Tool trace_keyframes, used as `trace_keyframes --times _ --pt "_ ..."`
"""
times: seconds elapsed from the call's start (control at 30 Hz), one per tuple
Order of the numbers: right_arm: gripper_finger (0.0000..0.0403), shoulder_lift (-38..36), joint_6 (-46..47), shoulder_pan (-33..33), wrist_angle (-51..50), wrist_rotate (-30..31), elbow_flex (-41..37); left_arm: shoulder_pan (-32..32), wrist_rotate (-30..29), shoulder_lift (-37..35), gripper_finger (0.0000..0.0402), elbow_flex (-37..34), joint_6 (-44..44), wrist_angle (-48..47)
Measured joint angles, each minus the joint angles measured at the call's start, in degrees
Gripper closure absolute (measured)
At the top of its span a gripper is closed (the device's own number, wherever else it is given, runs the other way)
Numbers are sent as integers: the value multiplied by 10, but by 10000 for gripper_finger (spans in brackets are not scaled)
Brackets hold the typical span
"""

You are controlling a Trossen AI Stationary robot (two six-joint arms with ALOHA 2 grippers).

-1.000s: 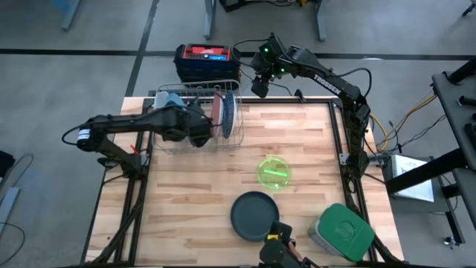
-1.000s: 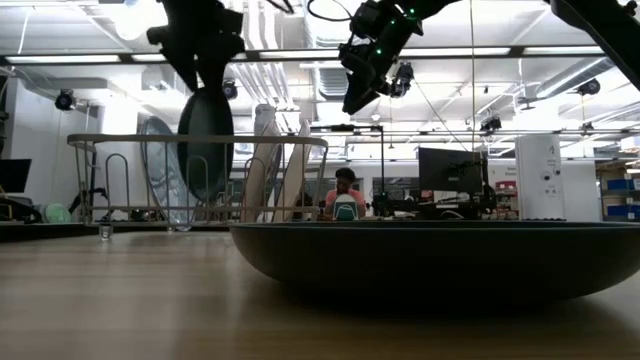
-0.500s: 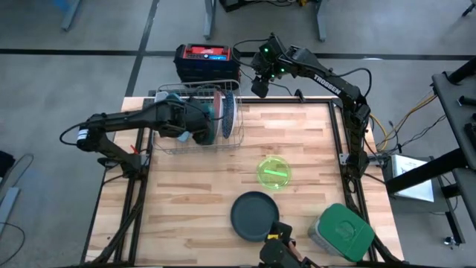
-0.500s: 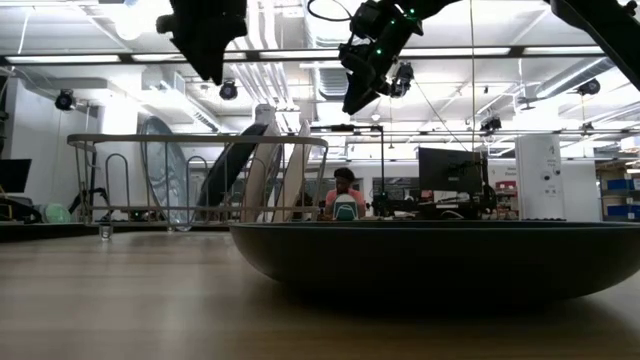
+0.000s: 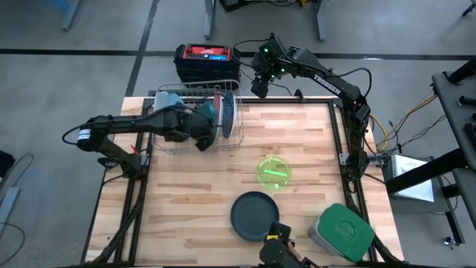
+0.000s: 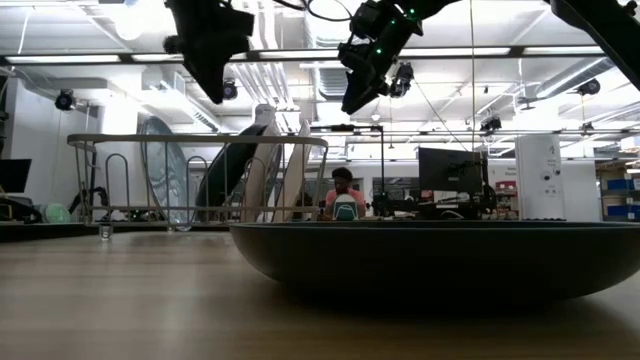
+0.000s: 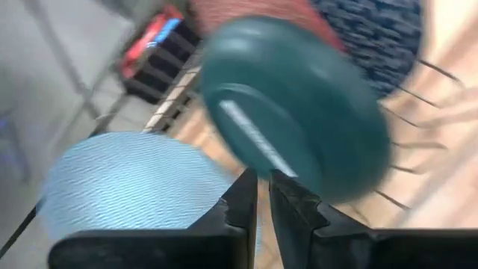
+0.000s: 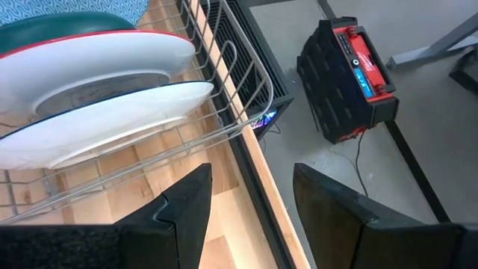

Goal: Sort dishes
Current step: Put the green plate into the dish rack

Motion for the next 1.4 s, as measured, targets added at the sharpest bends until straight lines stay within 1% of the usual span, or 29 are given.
trace_keyframes --times 0.13,0.27,0.4,0.47,0.7,1.0,1.1,1.17,1.4 --pt "224 0 0 0 0 0 -2 -17 46 -1 387 -41 98 55" --pt "224 0 -2 0 0 0 -8 -34 103 -16 400 -90 214 112" --pt "224 0 -3 0 0 0 -19 -35 174 -34 401 -140 300 234" --pt "224 0 -3 0 0 0 -24 -33 181 -44 401 -156 318 285" --pt "224 0 -2 0 0 -1 -34 -19 164 -62 401 -174 296 340" --pt "224 0 4 0 0 -1 -34 -6 149 -42 401 -201 254 368" --pt "224 0 7 0 0 -1 -34 -6 89 -39 401 -194 234 354" --pt "224 0 7 0 0 -1 -34 -6 52 -39 401 -191 219 329" --pt "224 0 12 0 0 -1 -34 -5 -15 -41 401 -171 150 210"
